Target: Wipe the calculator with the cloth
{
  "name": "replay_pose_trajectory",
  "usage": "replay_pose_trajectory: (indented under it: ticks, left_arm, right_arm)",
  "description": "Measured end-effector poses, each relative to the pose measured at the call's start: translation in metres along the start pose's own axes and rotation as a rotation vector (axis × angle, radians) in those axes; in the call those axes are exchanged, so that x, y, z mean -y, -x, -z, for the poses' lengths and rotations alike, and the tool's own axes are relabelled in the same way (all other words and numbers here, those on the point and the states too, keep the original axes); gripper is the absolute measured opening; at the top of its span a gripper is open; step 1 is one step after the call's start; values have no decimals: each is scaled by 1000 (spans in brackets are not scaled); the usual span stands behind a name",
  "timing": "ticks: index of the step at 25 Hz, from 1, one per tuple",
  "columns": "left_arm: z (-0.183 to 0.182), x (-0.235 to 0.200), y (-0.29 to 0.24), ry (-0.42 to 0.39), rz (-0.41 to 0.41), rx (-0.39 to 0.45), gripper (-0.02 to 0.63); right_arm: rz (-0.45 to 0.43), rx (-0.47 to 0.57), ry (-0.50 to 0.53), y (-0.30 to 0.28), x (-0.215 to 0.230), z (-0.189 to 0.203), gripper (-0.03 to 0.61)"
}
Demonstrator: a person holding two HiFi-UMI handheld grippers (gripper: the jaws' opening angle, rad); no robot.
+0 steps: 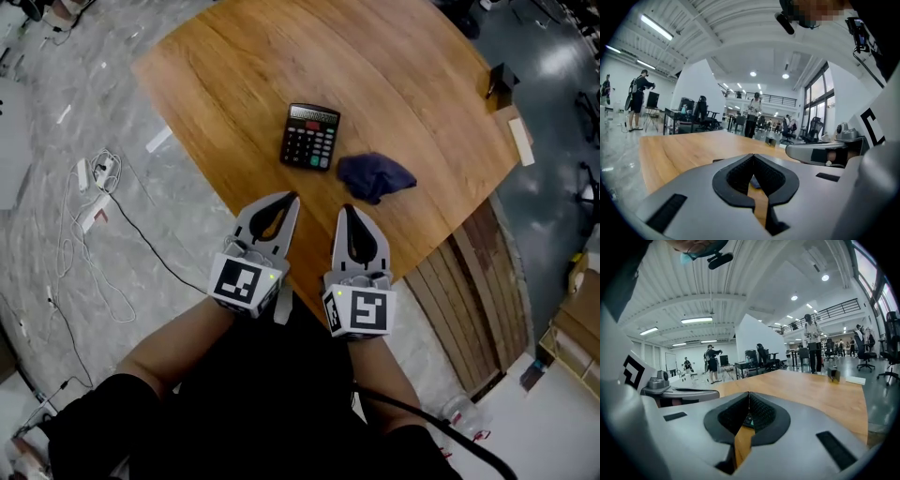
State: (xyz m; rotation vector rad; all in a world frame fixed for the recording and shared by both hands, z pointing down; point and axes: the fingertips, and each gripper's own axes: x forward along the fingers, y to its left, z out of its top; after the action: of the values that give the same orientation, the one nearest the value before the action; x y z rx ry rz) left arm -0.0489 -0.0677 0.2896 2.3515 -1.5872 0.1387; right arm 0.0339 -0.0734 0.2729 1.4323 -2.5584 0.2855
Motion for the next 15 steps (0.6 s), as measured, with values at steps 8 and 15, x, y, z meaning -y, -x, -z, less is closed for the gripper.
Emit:
replay_pose_trajectory:
  ticks: [8, 15]
  left_arm:
    - [60, -60, -69, 44, -63, -71, 9]
    - [104, -105, -103, 60, -84, -143, 51]
  right_arm:
    - [-36, -85, -2, -93, 30, 69, 15]
    - [-20, -232, -23, -158, 48, 127, 15]
